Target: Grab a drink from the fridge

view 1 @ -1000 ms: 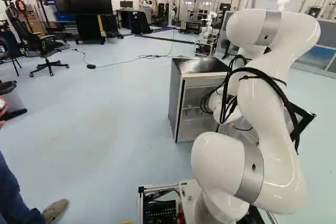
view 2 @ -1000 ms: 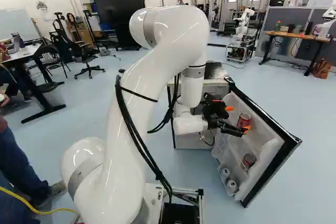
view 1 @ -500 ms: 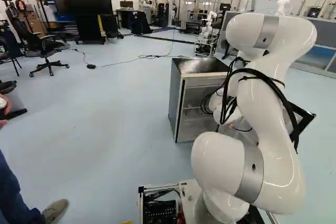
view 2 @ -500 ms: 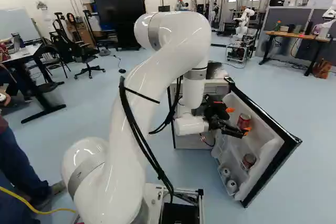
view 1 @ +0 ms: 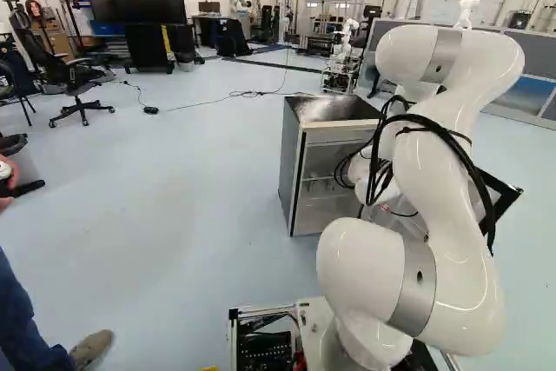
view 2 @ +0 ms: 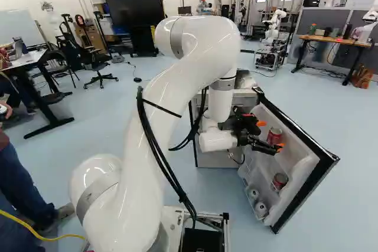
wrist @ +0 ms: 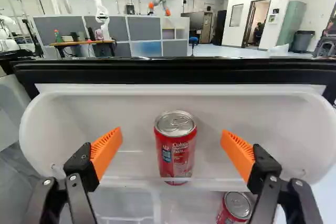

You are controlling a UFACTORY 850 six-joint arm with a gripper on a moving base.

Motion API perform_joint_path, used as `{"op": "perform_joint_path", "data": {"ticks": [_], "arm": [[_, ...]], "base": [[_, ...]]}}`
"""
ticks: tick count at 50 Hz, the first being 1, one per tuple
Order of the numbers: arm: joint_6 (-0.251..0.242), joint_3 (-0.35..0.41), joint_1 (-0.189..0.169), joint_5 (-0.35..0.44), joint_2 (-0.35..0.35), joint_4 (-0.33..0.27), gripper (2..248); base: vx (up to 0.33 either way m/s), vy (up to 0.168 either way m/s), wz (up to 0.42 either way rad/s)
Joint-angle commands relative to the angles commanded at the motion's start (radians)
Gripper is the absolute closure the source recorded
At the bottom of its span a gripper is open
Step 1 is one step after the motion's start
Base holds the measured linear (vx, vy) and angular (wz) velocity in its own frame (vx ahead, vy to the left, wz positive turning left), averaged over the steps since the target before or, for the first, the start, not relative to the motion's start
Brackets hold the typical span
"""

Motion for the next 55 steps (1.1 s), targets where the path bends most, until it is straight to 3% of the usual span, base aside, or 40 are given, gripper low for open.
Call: {"op": "perform_joint_path", "data": {"ticks": [1, 5, 6, 11, 12, 16, 17, 21, 22, 55], "arm": [[0.000, 0.000, 0.000, 0.000, 0.000, 0.000, 16], [0.000, 0.000, 0.000, 0.000, 0.000, 0.000, 16], [0.000, 0.000, 0.000, 0.000, 0.000, 0.000, 55], [0.000, 0.000, 0.000, 0.000, 0.000, 0.000, 55], [0.000, 0.000, 0.000, 0.000, 0.000, 0.000, 93], [0.000, 0.000, 0.000, 0.000, 0.000, 0.000, 93], [0.000, 0.000, 0.000, 0.000, 0.000, 0.000, 131], [0.000, 0.000, 0.000, 0.000, 0.000, 0.000, 131], [0.000, 0.000, 0.000, 0.000, 0.000, 0.000, 156], [0.000, 0.007, -0.003, 0.000, 0.004, 0.000, 156]], "base": [[0.000, 0.000, 0.000], [0.000, 0.000, 0.000], [0.000, 0.000, 0.000], [0.000, 0.000, 0.000], [0.000, 0.000, 0.000], [0.000, 0.000, 0.000], [0.000, 0.000, 0.000], [0.000, 0.000, 0.000], [0.000, 0.000, 0.000], [0.000, 0.000, 0.000]]}}
